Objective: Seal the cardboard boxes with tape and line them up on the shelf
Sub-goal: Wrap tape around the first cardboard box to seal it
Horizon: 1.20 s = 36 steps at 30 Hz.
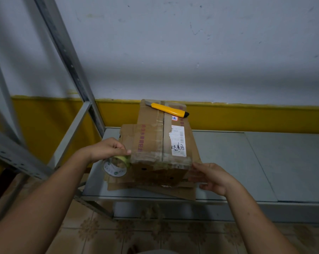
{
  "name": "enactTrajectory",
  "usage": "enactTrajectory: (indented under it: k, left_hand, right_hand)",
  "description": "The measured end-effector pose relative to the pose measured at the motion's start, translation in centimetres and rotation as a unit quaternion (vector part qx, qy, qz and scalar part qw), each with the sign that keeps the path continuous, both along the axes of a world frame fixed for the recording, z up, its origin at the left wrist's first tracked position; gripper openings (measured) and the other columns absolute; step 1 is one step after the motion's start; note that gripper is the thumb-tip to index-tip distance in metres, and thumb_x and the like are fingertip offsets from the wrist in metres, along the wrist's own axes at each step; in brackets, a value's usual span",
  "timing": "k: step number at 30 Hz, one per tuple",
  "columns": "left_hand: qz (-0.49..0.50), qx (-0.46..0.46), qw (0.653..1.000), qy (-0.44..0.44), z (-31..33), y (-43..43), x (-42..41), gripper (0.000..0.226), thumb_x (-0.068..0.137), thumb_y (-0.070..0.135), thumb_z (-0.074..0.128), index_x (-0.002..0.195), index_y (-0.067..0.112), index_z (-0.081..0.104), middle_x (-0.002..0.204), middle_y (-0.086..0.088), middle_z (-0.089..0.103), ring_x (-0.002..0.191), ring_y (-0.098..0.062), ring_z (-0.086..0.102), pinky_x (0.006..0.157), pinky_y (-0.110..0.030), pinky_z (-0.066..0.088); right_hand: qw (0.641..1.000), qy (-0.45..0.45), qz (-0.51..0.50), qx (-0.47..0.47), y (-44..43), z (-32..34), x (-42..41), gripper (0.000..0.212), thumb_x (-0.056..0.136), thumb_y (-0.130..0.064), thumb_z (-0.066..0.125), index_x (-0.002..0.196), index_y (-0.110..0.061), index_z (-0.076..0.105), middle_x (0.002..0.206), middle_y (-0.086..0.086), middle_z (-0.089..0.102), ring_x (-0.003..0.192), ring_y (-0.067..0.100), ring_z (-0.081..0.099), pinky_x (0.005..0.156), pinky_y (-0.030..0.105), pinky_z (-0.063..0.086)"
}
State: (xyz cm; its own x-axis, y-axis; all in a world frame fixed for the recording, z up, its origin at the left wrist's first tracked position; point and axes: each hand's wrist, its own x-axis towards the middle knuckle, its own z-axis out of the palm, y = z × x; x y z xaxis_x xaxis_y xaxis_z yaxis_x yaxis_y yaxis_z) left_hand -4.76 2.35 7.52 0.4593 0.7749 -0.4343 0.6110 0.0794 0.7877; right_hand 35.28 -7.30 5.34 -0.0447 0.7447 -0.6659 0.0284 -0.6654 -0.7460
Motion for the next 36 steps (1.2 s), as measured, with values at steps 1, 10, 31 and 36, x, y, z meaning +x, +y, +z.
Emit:
enactTrajectory:
  k: [1, 10, 31, 36]
  left_hand:
    - [0.004, 0.002, 1.000, -0.006, 0.1, -0.1, 0.0, 0.081, 0.082, 0.072, 0.077, 0.069, 0.001, 0.040, 0.068, -0.022, 0.022, 0.058, -0.032, 0.022, 0.061, -0.041, 0.021]
    - [0.021, -0.005, 0.999, -0.048, 0.3, -1.8, 2.1, 0.063, 0.090, 0.065, 0.072, 0.074, 0.007, 0.051, 0.074, -0.009, 0.035, 0.059, -0.025, 0.030, 0.056, -0.031, 0.027]
    - [0.138, 0.034, 0.989, -0.040, 0.0, -4.2, 5.5, 0.037, 0.098, 0.036, 0.072, 0.068, 0.016, 0.062, 0.056, 0.001, 0.050, 0.048, -0.012, 0.047, 0.051, -0.028, 0.036]
    - [0.133, 0.075, 0.988, -0.022, 0.9, -4.5, 6.3, 0.039, 0.101, 0.029, 0.069, 0.065, 0.019, 0.062, 0.047, 0.013, 0.054, 0.044, 0.000, 0.051, 0.048, -0.019, 0.039]
  right_hand:
    - [0.999, -0.026, 0.019, -0.006, 0.2, 0.3, 0.0, 0.050, 0.088, -0.052, 0.072, 0.111, -0.008, 0.073, 0.102, 0.007, 0.079, 0.103, 0.028, 0.075, 0.074, 0.035, 0.050]
    - [0.987, -0.003, -0.149, 0.060, 0.9, 0.1, -2.9, 0.043, 0.089, -0.060, 0.070, 0.110, -0.023, 0.068, 0.112, 0.003, 0.073, 0.108, 0.027, 0.066, 0.082, 0.039, 0.053]
    - [0.837, -0.316, -0.064, 0.442, 2.0, 5.5, -5.2, 0.015, 0.102, -0.023, 0.058, 0.106, -0.024, 0.073, 0.107, -0.008, 0.068, 0.103, 0.009, 0.060, 0.084, 0.032, 0.053]
    - [0.771, -0.339, 0.204, 0.499, 3.3, 6.6, -12.7, 0.032, 0.098, -0.039, 0.061, 0.128, -0.027, 0.062, 0.122, -0.010, 0.063, 0.112, 0.008, 0.055, 0.096, 0.028, 0.049]
